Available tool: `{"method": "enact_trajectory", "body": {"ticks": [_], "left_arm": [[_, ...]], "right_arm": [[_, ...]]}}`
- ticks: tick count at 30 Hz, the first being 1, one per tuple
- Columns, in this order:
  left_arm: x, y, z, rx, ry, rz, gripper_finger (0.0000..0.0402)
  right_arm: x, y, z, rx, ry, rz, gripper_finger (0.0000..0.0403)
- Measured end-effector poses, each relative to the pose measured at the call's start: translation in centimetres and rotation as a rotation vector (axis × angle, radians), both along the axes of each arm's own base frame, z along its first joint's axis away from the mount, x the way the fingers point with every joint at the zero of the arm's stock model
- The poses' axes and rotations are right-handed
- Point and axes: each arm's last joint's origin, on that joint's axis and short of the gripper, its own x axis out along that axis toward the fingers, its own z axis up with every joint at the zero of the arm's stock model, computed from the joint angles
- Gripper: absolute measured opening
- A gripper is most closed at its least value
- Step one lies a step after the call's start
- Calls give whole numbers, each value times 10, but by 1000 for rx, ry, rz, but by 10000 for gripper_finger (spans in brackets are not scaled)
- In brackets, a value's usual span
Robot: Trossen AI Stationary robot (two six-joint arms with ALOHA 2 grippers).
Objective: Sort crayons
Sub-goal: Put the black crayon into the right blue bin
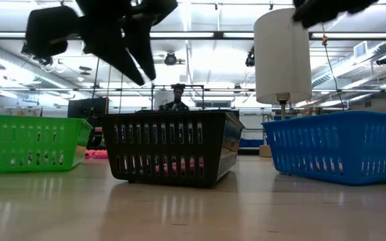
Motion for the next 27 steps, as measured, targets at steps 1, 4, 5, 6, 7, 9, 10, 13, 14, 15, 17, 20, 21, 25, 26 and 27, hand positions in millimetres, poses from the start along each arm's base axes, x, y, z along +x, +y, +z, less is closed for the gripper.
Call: {"method": "enact_trajectory", "body": {"ticks": [1, 4, 5, 6, 7, 9, 10, 13, 14, 15, 17, 20, 21, 25, 26, 27], "left_arm": [[1, -1, 0, -10, -14, 6, 101], [4, -2, 2, -56, -50, 26, 101], [4, -3, 2, -79, -61, 36, 101], [5, -3, 2, -102, -71, 49, 101], [5, -4, 2, -119, -79, 56, 101], [6, -5, 0, -152, -92, 68, 101], [5, -4, -3, -157, -93, 75, 101], [3, -5, -11, -161, -90, 77, 101], [1, -5, -13, -159, -85, 76, 101], [0, -5, -16, -156, -79, 76, 100], [-1, -5, -18, -153, -73, 76, 98], [0, -5, -19, -160, -84, 78, 91], [0, -4, -19, -159, -83, 78, 88], [0, -5, -19, -178, -76, 71, 79], [0, -5, -19, -182, -74, 69, 78], [0, -5, -19, -183, -74, 69, 78]], "right_arm": [[4, -3, -4, -10, 24, -18, 87], [14, -11, -19, -44, 106, -63, 87], [18, -14, -24, -55, 129, -72, 87], [21, -17, -27, -62, 150, -77, 87], [24, -21, -31, -62, 168, -80, 87], [30, -29, -36, -54, 204, -79, 87], [33, -33, -39, -48, 223, -78, 87], [39, -44, -49, -44, 281, -74, 87], [41, -47, -53, -50, 304, -76, 87], [42, -50, -56, -55, 330, -77, 87], [46, -56, -59, -75, 382, -80, 87], [56, -63, -59, -110, 462, -75, 87], [60, -64, -59, -121, 488, -62, 87], [77, -69, -63, -174, 600, -2, 87], [80, -70, -65, -195, 637, 17, 87], [83, -70, -67, -216, 674, 35, 87]]}}
